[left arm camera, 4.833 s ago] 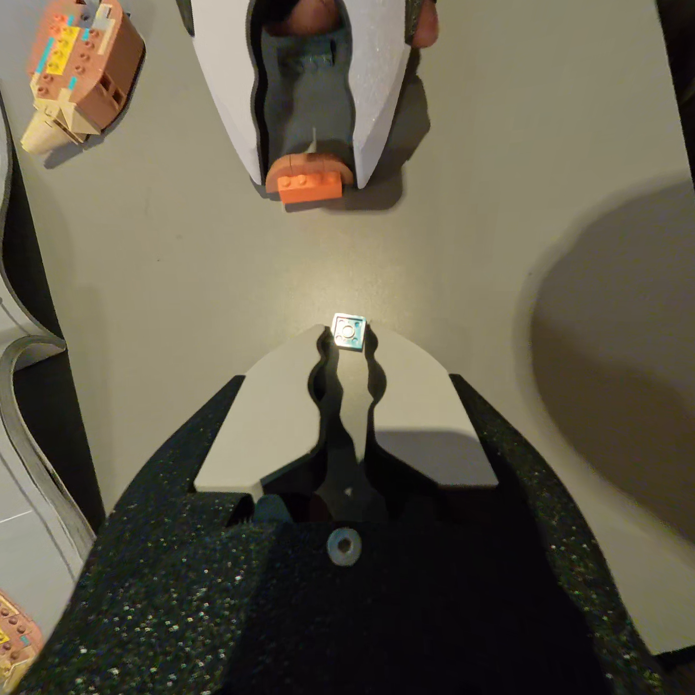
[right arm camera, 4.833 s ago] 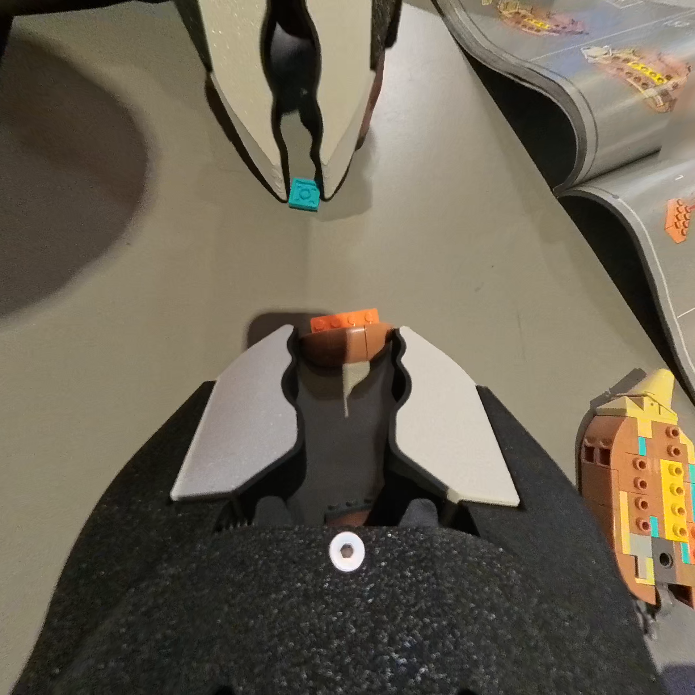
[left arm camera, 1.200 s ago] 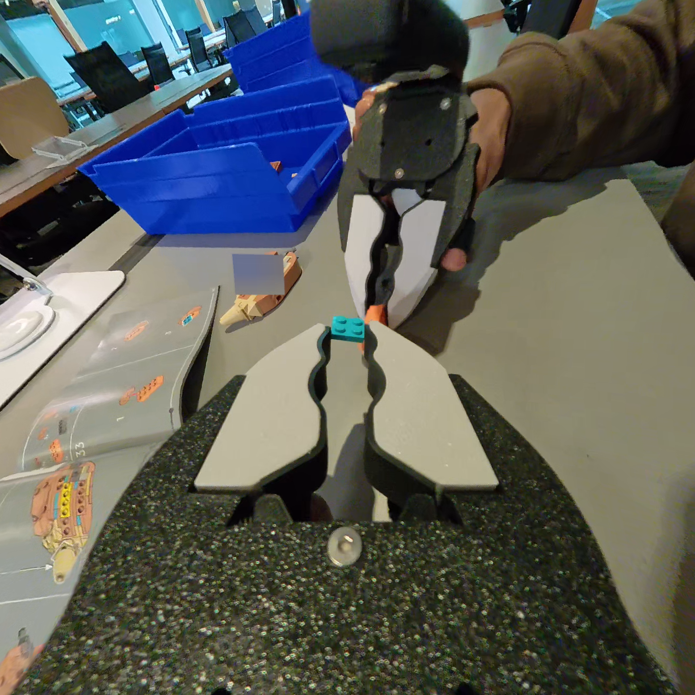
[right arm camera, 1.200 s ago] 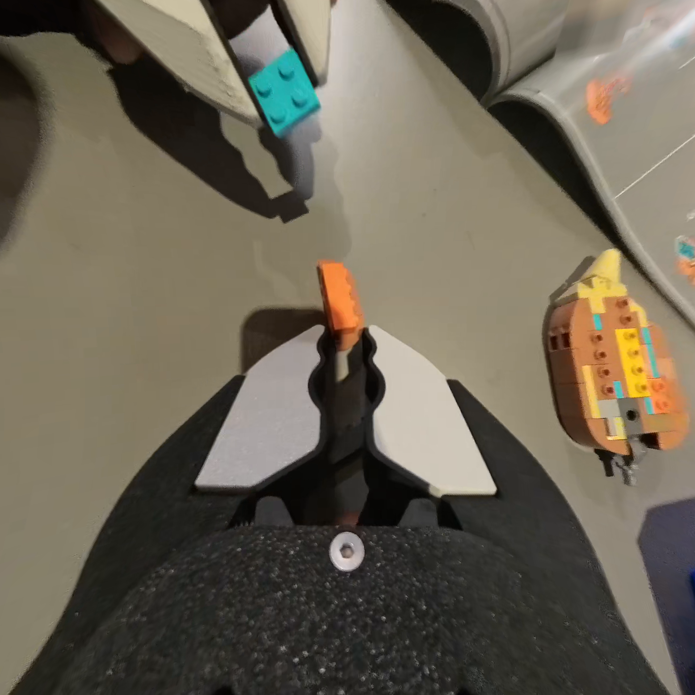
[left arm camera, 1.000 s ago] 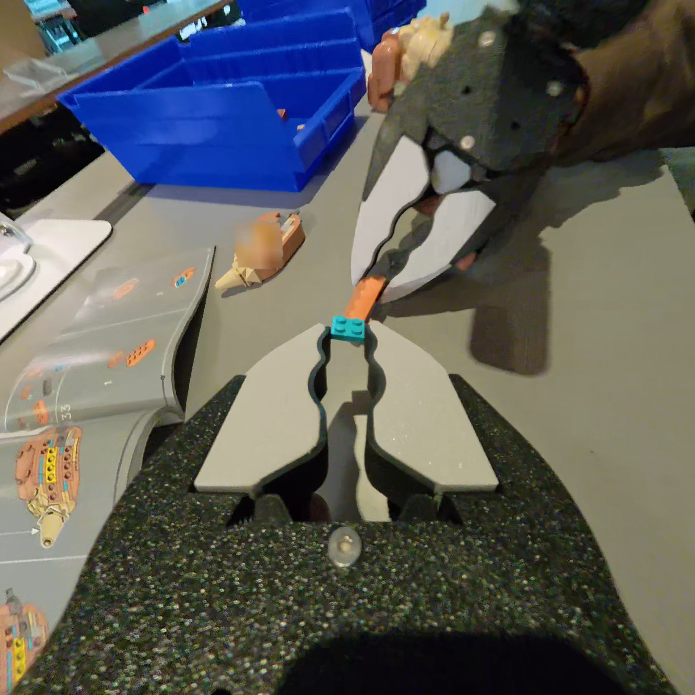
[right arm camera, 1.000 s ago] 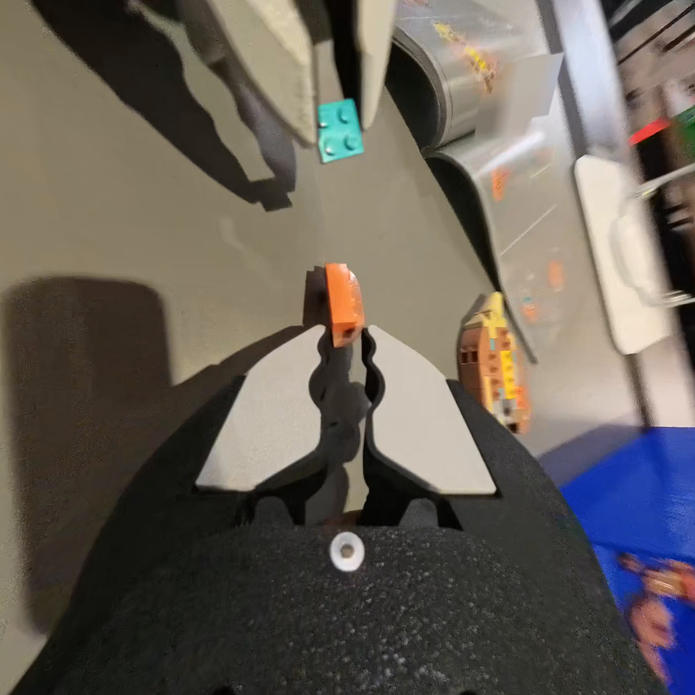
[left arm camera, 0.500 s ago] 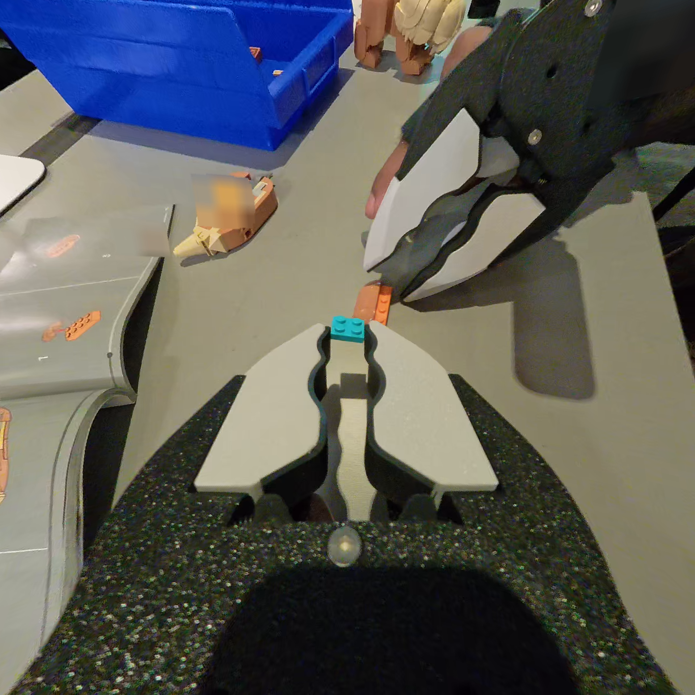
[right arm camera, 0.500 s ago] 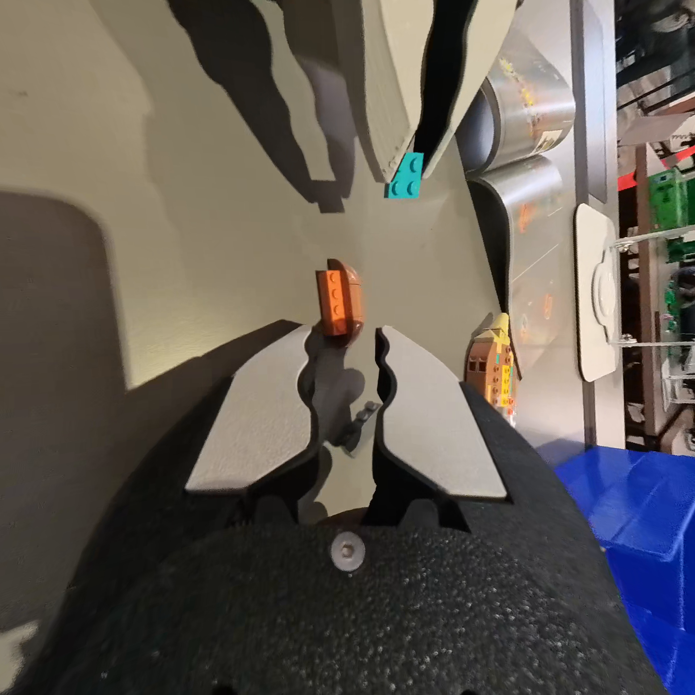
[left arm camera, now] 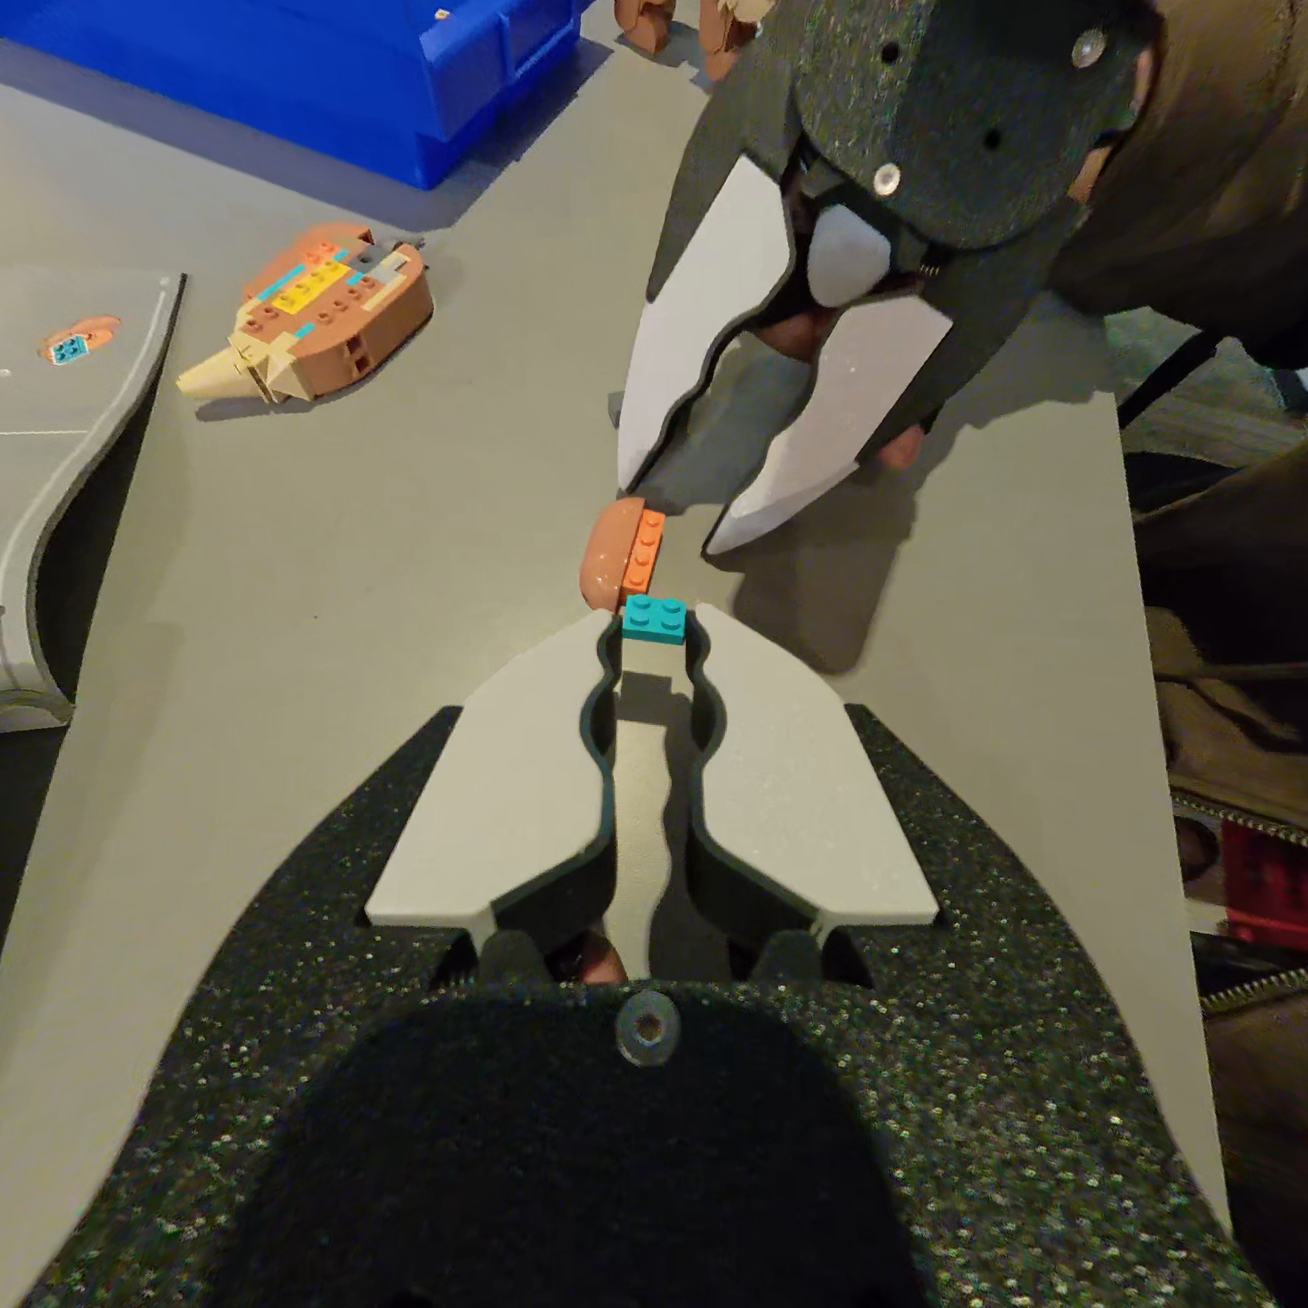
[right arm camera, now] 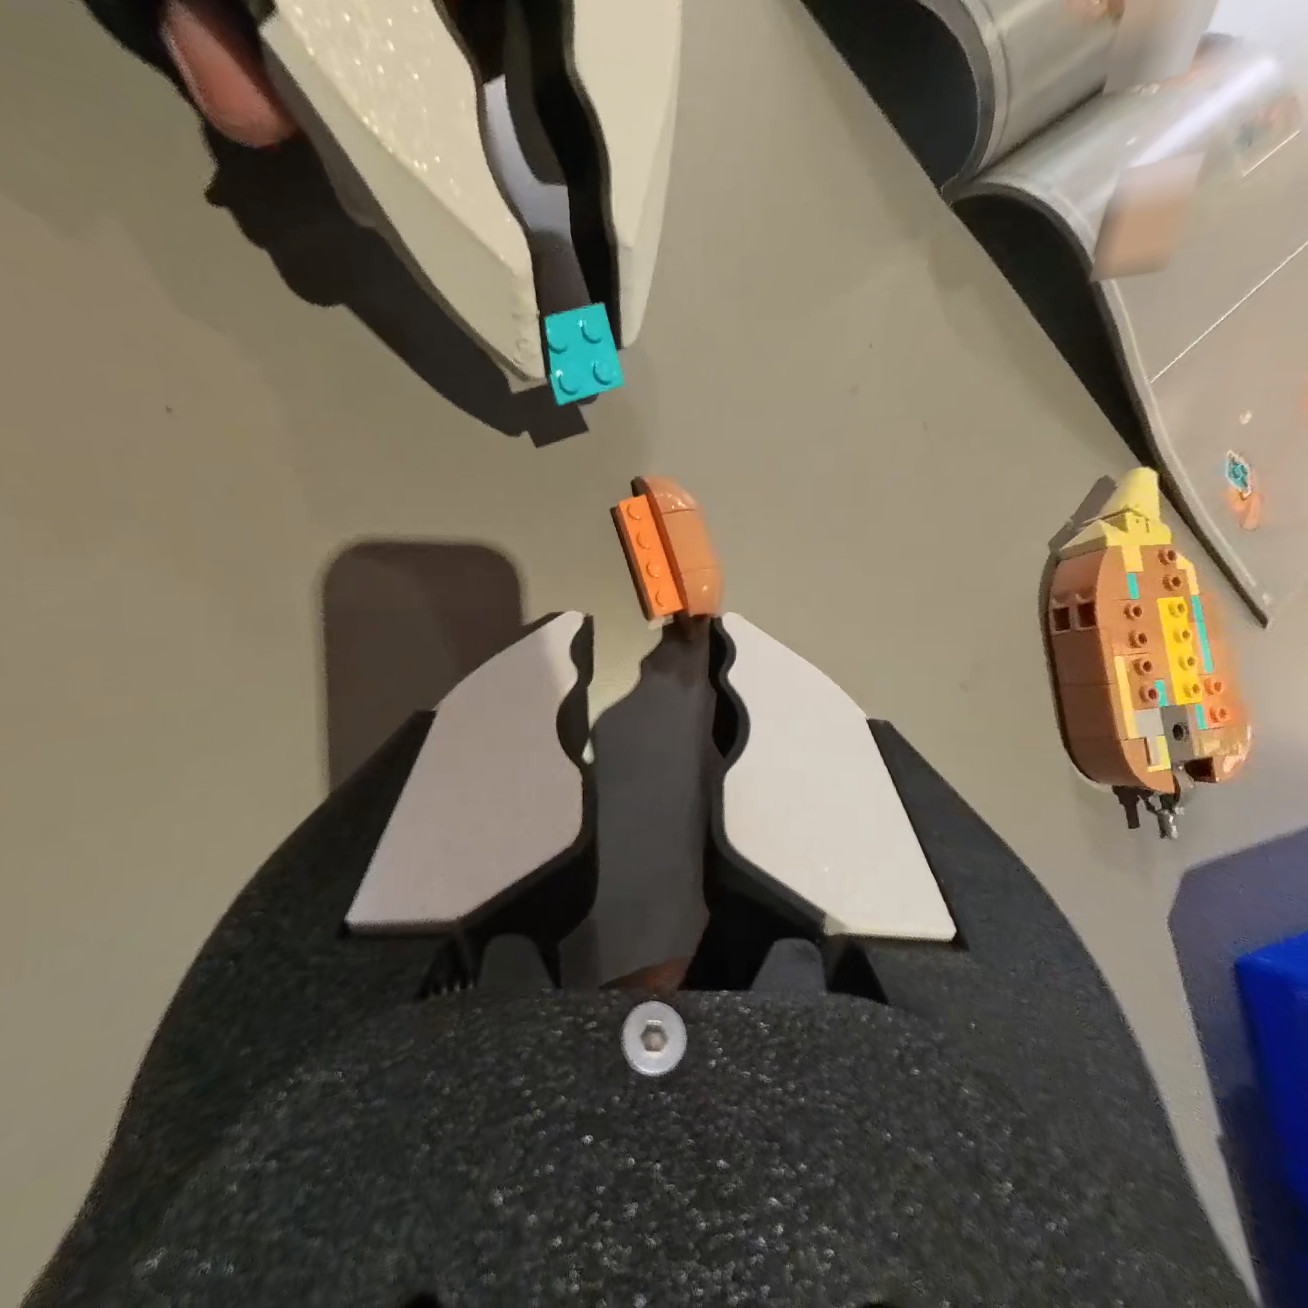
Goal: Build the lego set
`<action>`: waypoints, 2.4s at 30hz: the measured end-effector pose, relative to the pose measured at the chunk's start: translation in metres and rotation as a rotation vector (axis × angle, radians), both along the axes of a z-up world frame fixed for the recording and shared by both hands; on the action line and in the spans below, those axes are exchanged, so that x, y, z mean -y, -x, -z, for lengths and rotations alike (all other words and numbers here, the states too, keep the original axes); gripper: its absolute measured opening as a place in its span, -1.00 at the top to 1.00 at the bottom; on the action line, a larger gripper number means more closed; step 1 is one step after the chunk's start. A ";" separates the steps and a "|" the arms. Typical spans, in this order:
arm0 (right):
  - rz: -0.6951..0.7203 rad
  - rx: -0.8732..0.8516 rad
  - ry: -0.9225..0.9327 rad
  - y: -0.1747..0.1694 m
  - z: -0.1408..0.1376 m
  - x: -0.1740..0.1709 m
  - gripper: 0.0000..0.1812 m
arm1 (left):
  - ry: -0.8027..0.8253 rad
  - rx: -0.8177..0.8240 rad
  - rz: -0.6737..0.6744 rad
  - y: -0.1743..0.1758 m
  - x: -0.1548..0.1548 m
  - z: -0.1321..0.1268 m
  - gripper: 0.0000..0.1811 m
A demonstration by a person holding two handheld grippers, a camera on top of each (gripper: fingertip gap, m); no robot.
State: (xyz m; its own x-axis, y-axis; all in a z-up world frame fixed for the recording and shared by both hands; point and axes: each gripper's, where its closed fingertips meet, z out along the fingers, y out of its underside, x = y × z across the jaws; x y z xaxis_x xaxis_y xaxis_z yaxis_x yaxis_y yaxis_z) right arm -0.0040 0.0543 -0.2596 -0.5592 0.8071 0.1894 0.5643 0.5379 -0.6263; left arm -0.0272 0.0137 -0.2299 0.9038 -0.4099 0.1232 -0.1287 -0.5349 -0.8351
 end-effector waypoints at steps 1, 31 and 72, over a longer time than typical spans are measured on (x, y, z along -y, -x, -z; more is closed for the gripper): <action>0.007 0.004 0.003 0.000 0.000 0.001 0.65 | -0.004 0.002 -0.003 0.001 0.000 -0.001 0.81; -0.104 0.143 0.149 0.001 0.003 0.017 0.61 | -0.085 0.040 -0.191 0.036 0.007 -0.010 0.81; -0.428 -0.146 0.161 0.038 -0.025 0.039 0.51 | -0.123 0.029 0.018 0.014 0.003 -0.011 0.81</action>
State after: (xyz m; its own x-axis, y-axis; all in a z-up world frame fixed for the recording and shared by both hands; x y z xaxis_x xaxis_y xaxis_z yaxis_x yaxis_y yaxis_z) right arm -0.0417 0.0155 -0.2349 -0.8246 0.5358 0.1816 0.2136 0.5921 -0.7770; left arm -0.0411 0.0109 -0.2194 0.8930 -0.4394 0.0969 -0.1124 -0.4263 -0.8976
